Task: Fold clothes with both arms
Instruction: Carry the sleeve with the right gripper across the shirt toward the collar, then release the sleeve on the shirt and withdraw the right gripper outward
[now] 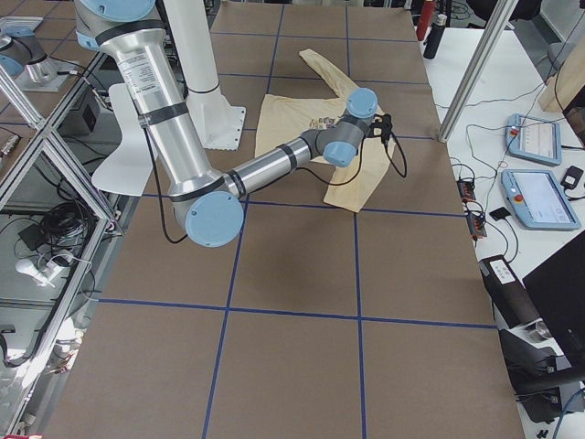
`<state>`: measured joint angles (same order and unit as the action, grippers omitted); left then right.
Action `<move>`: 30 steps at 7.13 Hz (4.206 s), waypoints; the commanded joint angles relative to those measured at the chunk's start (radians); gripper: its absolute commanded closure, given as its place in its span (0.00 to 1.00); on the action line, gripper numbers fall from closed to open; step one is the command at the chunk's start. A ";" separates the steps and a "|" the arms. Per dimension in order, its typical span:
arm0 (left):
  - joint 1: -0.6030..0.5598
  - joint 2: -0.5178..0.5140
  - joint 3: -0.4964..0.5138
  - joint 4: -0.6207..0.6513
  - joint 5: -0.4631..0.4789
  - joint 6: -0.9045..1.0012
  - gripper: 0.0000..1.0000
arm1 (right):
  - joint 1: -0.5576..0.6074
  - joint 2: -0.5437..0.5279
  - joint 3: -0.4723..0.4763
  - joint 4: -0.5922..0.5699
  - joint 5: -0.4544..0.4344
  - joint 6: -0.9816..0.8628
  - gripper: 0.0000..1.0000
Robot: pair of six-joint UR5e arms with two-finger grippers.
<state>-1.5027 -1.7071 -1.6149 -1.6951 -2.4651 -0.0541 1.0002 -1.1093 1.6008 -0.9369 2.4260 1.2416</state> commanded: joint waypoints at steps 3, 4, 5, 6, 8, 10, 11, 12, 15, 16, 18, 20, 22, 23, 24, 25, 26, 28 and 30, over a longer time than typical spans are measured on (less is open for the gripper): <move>-0.001 0.004 0.004 0.006 0.001 -0.001 0.01 | -0.063 0.317 -0.076 -0.003 -0.041 0.067 1.00; -0.002 0.004 0.016 0.003 0.002 0.000 0.01 | -0.140 0.427 -0.182 0.000 -0.152 0.065 1.00; -0.002 -0.002 0.041 0.000 0.002 0.003 0.01 | -0.226 0.545 -0.334 0.004 -0.283 0.065 1.00; -0.002 -0.003 0.059 -0.002 0.002 0.006 0.01 | -0.259 0.612 -0.431 0.004 -0.327 0.059 1.00; -0.002 -0.005 0.066 -0.003 0.000 0.005 0.01 | -0.303 0.615 -0.496 0.004 -0.425 0.056 1.00; -0.002 -0.006 0.067 -0.003 0.000 0.005 0.01 | -0.330 0.646 -0.559 0.004 -0.464 0.056 1.00; -0.002 -0.012 0.067 -0.003 0.000 0.003 0.01 | -0.340 0.652 -0.585 0.004 -0.505 0.058 1.00; -0.002 -0.014 0.067 -0.002 0.000 0.003 0.01 | -0.345 0.657 -0.602 0.004 -0.515 0.058 1.00; -0.002 -0.023 0.075 -0.002 0.002 0.003 0.01 | -0.393 0.715 -0.656 0.004 -0.611 0.056 0.85; -0.002 -0.031 0.082 -0.002 0.002 0.003 0.01 | -0.403 0.723 -0.660 0.004 -0.636 0.056 0.41; -0.002 -0.032 0.084 -0.002 0.002 0.003 0.01 | -0.413 0.724 -0.660 0.004 -0.676 0.058 0.00; -0.002 -0.034 0.082 -0.003 0.002 0.005 0.01 | -0.416 0.727 -0.647 0.001 -0.676 0.076 0.00; -0.001 -0.034 0.067 -0.029 0.005 0.000 0.01 | -0.410 0.663 -0.543 -0.064 -0.667 0.093 0.00; 0.002 -0.032 0.063 -0.072 0.011 -0.080 0.01 | -0.400 0.620 -0.422 -0.218 -0.645 0.090 0.00; 0.027 -0.013 0.061 -0.171 0.012 -0.212 0.01 | -0.381 0.606 -0.353 -0.335 -0.583 0.087 0.00; 0.053 0.024 0.061 -0.286 0.014 -0.351 0.00 | -0.364 0.545 -0.266 -0.408 -0.523 0.078 0.00; 0.090 0.068 0.059 -0.417 0.026 -0.486 0.00 | -0.351 0.443 -0.140 -0.475 -0.506 0.067 0.00; 0.250 0.182 0.035 -0.718 0.198 -0.790 0.00 | -0.321 0.234 0.127 -0.676 -0.490 -0.087 0.00; 0.410 0.274 -0.058 -0.752 0.323 -0.970 0.00 | -0.292 0.093 0.298 -0.877 -0.473 -0.310 0.00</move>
<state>-1.1909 -1.4938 -1.6173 -2.4114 -2.2178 -0.9040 0.6916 -0.9285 1.7892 -1.6959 1.9454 1.0547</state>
